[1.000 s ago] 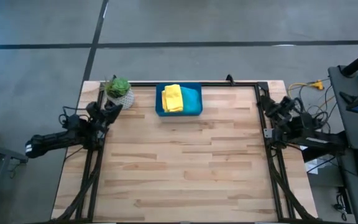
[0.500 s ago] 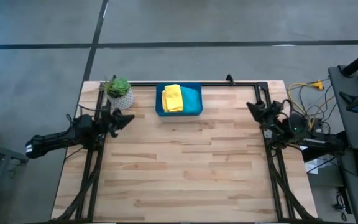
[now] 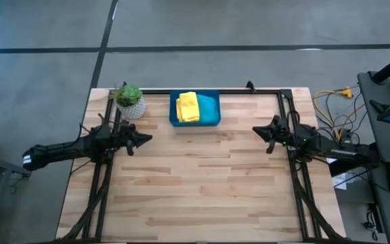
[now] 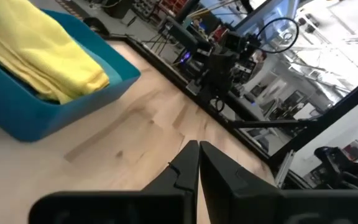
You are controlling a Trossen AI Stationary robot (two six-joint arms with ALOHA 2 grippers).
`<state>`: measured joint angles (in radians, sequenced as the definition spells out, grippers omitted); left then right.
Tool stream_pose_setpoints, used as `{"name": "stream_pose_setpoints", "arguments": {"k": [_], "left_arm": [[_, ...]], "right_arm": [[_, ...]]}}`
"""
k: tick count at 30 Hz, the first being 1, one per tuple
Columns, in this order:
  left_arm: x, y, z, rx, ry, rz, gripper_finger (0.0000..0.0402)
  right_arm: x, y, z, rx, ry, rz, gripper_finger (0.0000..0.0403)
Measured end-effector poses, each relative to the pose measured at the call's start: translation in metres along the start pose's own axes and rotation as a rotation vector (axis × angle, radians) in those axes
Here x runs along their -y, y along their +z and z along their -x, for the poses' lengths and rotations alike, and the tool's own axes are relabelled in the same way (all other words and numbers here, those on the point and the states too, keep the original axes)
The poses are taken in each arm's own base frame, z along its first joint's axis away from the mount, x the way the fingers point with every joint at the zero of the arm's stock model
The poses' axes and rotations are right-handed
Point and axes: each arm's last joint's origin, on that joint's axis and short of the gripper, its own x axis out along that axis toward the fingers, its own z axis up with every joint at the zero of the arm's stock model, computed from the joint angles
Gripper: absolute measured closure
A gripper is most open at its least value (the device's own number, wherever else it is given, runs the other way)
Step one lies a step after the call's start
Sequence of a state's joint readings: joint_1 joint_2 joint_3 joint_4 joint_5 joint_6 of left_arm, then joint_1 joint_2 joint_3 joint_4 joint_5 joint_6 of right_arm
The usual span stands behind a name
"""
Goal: Fold microfiber towels
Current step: Return to Home Position
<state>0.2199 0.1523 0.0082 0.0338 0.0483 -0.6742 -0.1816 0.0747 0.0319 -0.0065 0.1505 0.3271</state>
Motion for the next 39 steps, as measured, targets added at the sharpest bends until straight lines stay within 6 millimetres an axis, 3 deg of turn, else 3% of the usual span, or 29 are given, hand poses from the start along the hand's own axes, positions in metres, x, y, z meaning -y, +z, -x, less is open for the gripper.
{"name": "stream_pose_setpoints", "arguments": {"k": [39], "left_arm": [[-0.0088, -0.0102, -0.0090, -0.123, 0.098, 0.007, 0.0402]], "right_arm": [[0.0009, -0.0042, -0.0050, -0.064, -0.030, -0.002, 0.0394]]}}
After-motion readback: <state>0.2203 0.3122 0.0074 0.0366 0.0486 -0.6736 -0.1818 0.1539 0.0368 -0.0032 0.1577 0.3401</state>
